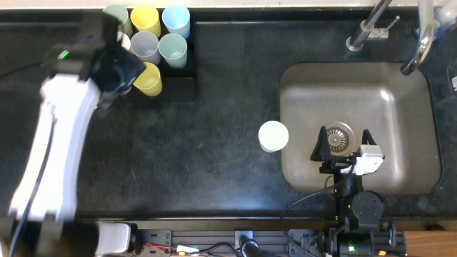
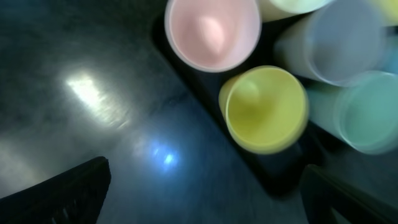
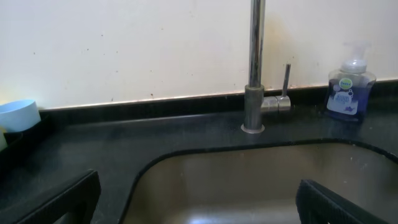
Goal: Store Cups
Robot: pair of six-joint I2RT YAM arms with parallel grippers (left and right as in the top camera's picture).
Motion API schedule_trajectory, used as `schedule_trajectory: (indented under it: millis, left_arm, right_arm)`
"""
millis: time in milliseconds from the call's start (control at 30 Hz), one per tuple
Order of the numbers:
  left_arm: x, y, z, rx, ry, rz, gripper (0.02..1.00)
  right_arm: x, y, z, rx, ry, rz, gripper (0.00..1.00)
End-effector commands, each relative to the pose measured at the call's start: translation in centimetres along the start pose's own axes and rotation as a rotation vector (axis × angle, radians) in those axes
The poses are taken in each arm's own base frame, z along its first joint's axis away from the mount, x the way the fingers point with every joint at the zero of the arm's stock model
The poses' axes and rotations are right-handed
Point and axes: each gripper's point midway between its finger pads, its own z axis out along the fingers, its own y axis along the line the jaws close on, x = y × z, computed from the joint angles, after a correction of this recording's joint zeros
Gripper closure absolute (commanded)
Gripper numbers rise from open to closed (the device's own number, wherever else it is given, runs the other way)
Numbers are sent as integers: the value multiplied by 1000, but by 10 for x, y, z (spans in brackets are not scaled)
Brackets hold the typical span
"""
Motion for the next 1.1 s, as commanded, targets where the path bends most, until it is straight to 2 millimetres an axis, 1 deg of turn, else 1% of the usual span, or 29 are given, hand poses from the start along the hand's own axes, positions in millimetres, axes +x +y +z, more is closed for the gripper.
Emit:
schedule_trajectory:
  millis: [33,100,133,200,233,267,300,367,433,500,567,667,733,833,900,1033,1067,1100]
  left_arm:
    - [12,44,-59,90,-92,132,20]
    - [28,70,-64,108,-118,212,20]
    - [35,82,-62,115,-133,249,20]
    - [49,105,-53,136,-184,327,20]
    - [56,112,-46,162,-221,381,20]
    - [60,114,-38,201,-271,454,20]
    - [64,112,-31,242,-320,534,23]
    - [70,101,-18,345,-461,715,23]
    - [70,90,-11,432,-602,781,20]
    - [70,78,-12,530,-729,783,20]
    - [70,69,-18,628,-842,762,20]
    - [69,66,-28,706,-957,735,20]
    - [70,68,-28,719,-988,726,20]
    - [72,72,-19,707,-986,721,20]
    - [75,74,-10,700,-980,721,20]
    - [83,79,15,687,-949,731,20]
    - [85,80,18,681,-935,739,20]
    - [83,80,16,675,-951,746,20]
  right_arm:
    - [4,-1,0,-1,1,4,3]
    - [4,-1,0,-1,1,4,3]
    - [4,-1,0,-1,1,4,5]
    - [4,-1,0,-1,1,4,5]
    - [4,-1,0,-1,1,4,5]
    - [4,-1,0,-1,1,4,5]
    - [4,-1,0,-1,1,4,5]
    - [4,-1,0,-1,1,4,3]
    - [4,-1,0,-1,1,4,5]
    - [4,-1,0,-1,1,4,3]
    - [4,-1,0,-1,1,4,3]
    - [4,-1,0,-1,1,4,3]
    - [4,-1,0,-1,1,4,5]
    - [4,-1,0,-1,1,4,5]
    - [4,-1,0,-1,1,4,3]
    - [4,-1,0,-1,1,4,5]
    - [4,-1,0,-1,1,4,3]
    - [4,-1,0,-1,1,4,5]
